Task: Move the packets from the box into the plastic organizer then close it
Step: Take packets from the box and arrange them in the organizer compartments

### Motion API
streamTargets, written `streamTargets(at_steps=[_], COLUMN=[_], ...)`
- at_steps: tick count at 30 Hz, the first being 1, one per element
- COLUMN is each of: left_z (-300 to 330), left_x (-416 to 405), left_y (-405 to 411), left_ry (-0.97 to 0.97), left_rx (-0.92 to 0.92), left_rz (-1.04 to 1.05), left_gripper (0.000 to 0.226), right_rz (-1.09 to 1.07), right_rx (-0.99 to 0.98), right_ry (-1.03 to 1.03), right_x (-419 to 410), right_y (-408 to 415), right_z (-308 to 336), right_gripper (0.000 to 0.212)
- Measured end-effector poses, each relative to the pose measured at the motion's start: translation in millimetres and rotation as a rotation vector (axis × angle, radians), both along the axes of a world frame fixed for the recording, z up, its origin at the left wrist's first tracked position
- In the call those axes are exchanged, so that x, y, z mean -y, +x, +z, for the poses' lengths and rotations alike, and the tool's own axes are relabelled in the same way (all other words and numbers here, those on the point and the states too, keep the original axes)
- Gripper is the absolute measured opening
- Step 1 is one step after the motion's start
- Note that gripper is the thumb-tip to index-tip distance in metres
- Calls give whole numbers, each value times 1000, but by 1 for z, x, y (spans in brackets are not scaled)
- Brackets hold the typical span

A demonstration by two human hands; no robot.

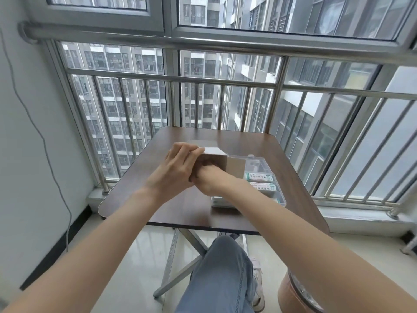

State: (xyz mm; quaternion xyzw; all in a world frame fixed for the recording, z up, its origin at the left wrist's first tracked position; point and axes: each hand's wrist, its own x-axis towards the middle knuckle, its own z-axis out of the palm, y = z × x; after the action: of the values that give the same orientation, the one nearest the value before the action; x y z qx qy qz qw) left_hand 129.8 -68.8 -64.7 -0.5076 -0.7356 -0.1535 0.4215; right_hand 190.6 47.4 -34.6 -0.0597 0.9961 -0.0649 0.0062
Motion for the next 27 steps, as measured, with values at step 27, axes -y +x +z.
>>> streamTargets(at_steps=[27], left_z=[-5], left_x=[-6], left_y=[-4], left_ry=[7], left_rx=[-26], left_rz=[-15], left_gripper=[68], right_rz=[14], right_rx=[101], right_ry=[116], right_x=[-5], right_y=[-18], right_z=[-4], right_gripper=[41])
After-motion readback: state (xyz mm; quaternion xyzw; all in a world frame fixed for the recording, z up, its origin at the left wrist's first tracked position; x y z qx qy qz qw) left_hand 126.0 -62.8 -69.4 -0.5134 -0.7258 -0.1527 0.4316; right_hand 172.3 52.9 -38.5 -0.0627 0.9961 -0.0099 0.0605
